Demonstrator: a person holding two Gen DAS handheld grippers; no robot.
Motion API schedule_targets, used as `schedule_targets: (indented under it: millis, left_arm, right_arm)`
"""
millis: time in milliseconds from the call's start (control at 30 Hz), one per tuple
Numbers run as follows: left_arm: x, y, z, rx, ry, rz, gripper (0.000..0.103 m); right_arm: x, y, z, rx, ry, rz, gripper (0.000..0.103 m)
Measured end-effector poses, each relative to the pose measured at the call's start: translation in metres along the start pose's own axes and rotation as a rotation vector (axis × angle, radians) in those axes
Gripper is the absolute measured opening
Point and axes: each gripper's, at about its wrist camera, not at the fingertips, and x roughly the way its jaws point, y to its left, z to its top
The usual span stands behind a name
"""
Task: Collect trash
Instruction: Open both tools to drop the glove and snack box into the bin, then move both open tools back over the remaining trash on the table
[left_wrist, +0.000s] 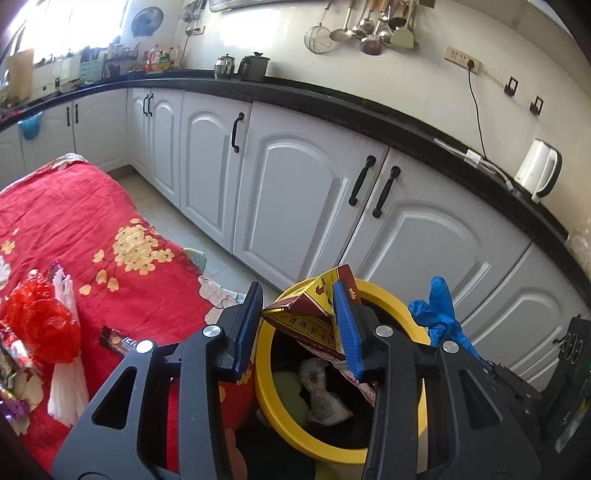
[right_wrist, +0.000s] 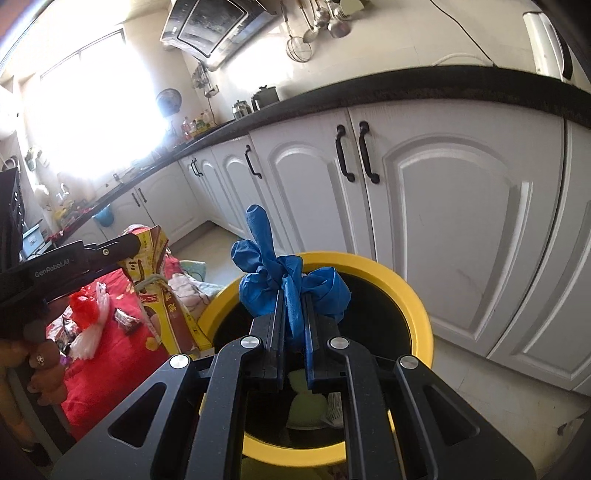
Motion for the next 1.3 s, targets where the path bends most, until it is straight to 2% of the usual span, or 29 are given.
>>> schedule_targets:
  millis: [400,467,500,533,600,633,667,733,833,900,1033,1300]
  left_arm:
    - [0.028,-0.011,-0.013,0.038,0.047,0.000,0.032]
    - [0.031,-0.010,-0.014,0.037,0.057,-0.001,0.032]
    - [0.033,-0.009,-0.016,0.032,0.065,-0.003,0.033]
    - [0.034,-0.007,-0.016,0.027,0.069,-0.004,0.035]
    - [0.035,-0.003,-0.017,0.017,0.075,-0.001,0.051]
    - [0.034,-0.002,-0.017,0.013,0.075,-0.003,0.053]
    - [0.033,0.000,-0.017,0.009,0.074,-0.002,0.054]
    - [0.030,0.003,-0.017,0.006,0.068,0.003,0.069]
    - [0.023,0.009,-0.018,-0.013,0.056,-0.003,0.083]
    - [0.019,0.013,-0.019,-0.019,0.054,0.002,0.092]
    - [0.013,0.019,-0.020,-0.032,0.049,0.007,0.092]
    - [-0.008,0.032,-0.019,-0.050,0.021,0.027,0.092]
  right_arm:
    - [0.017,-0.012,-0.011,0.031,0.067,-0.006,0.010]
    - [0.020,-0.013,-0.013,0.036,0.077,-0.008,0.016]
    - [0.021,-0.013,-0.015,0.038,0.082,-0.012,0.028]
    - [0.023,-0.014,-0.014,0.042,0.083,-0.014,0.039]
    - [0.023,-0.016,-0.015,0.047,0.080,-0.024,0.045]
    - [0.022,-0.017,-0.016,0.048,0.079,-0.028,0.049]
    - [0.022,-0.018,-0.016,0.051,0.075,-0.033,0.051]
    - [0.020,-0.020,-0.015,0.058,0.067,-0.039,0.056]
    - [0.015,-0.019,-0.014,0.056,0.046,-0.057,0.065]
    - [0.013,-0.019,-0.014,0.057,0.038,-0.064,0.067]
    - [0.012,-0.018,-0.013,0.055,0.031,-0.066,0.071]
    - [0.007,-0.009,-0.010,0.046,0.019,-0.057,0.071]
